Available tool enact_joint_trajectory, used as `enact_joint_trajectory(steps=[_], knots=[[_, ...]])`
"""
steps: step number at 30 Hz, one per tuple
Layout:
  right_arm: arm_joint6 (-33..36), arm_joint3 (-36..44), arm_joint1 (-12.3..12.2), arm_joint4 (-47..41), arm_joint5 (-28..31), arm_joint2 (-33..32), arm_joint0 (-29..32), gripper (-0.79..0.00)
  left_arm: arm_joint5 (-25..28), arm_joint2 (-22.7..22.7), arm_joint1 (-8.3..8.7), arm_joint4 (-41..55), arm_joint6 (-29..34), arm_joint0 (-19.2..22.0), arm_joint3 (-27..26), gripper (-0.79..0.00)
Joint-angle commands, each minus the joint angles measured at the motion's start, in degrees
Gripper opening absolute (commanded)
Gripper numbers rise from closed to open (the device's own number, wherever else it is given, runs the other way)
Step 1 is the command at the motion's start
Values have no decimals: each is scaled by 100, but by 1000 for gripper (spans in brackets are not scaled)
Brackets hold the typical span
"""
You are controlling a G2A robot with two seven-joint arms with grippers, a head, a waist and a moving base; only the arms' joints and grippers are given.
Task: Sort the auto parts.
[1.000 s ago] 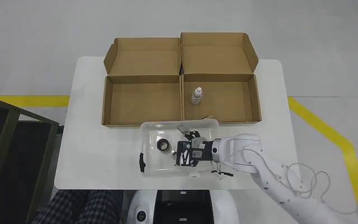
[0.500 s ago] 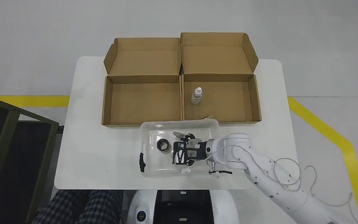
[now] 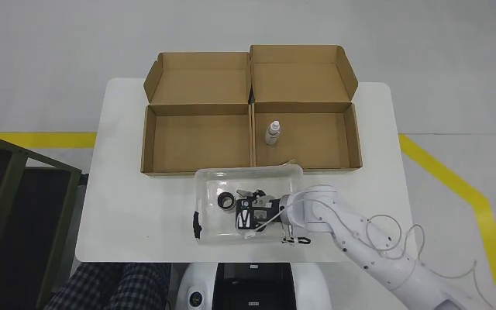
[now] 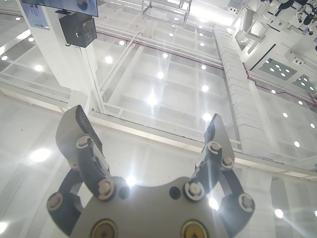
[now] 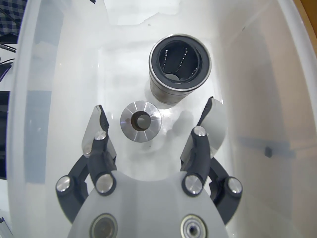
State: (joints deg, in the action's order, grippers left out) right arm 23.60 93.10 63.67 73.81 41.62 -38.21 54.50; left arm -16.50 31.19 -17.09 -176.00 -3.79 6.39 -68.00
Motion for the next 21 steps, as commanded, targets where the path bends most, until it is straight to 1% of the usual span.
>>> enact_joint_trajectory(steps=[1, 4, 7, 8, 9, 21], knots=[[-12, -49, 18, 10, 1, 17, -16, -397, 0, 0, 0, 0, 0, 0, 0, 0], [-4, -98, 38, 29, -7, 16, -36, -480, 0, 0, 0, 0, 0, 0, 0, 0], [13, -104, 48, 38, 2, -4, -38, -650, 0, 0, 0, 0, 0, 0, 0, 0], [17, -95, 49, 41, 8, -14, -36, -757, 0, 0, 0, 0, 0, 0, 0, 0], [21, -88, 50, 44, 15, -25, -30, -785, 0, 0, 0, 0, 0, 0, 0, 0], [215, 398, -26, 49, 230, -333, 105, -785, 0, 0, 0, 0, 0, 0, 0, 0]])
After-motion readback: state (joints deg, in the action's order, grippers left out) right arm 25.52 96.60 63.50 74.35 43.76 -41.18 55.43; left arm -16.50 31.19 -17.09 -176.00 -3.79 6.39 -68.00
